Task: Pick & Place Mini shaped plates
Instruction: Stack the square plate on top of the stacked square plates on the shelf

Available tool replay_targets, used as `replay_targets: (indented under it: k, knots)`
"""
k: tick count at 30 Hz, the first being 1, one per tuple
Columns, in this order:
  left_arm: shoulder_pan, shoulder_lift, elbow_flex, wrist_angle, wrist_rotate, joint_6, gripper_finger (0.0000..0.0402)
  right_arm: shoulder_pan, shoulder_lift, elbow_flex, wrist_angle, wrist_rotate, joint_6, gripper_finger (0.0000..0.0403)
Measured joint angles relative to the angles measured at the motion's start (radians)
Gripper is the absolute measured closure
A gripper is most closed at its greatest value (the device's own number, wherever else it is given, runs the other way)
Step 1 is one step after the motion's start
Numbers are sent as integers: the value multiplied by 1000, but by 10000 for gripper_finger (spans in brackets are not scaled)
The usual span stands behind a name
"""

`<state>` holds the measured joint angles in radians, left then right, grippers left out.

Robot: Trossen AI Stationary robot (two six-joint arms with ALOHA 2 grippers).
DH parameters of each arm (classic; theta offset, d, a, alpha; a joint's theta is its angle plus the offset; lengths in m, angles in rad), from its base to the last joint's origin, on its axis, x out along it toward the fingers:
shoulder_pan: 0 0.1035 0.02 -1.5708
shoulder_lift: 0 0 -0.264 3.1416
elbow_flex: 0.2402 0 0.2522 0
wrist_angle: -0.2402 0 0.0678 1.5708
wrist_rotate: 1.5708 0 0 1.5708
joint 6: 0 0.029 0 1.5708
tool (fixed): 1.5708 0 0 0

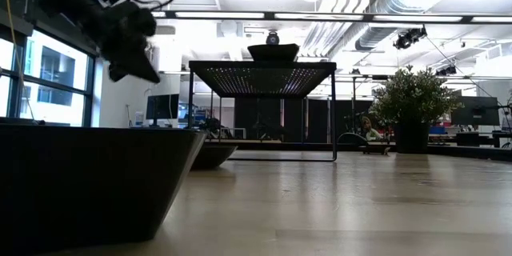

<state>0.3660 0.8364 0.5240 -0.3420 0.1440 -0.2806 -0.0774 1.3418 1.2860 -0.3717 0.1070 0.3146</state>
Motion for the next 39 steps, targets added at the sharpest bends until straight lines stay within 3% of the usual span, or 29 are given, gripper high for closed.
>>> replay_targets:
  k: [8,14,19,25,35,39]
  knots:
    - [0,0,0,-240,86,-152,393,8,-143,-115,4,110,29,401]
    - [-35,0,0,-416,116,-239,342,5,-164,-140,-8,112,16,401]
    - [-129,0,0,-505,68,-310,305,5,-164,-140,-13,104,-23,399]
    - [-217,0,-14,-508,-43,-427,300,5,-164,-140,-12,104,-53,401]
    - [-236,4,-180,-352,51,-555,302,5,-164,-140,-12,89,-61,401]
    - [-236,4,-192,-354,55,-555,328,5,-164,-140,-12,88,-61,399]
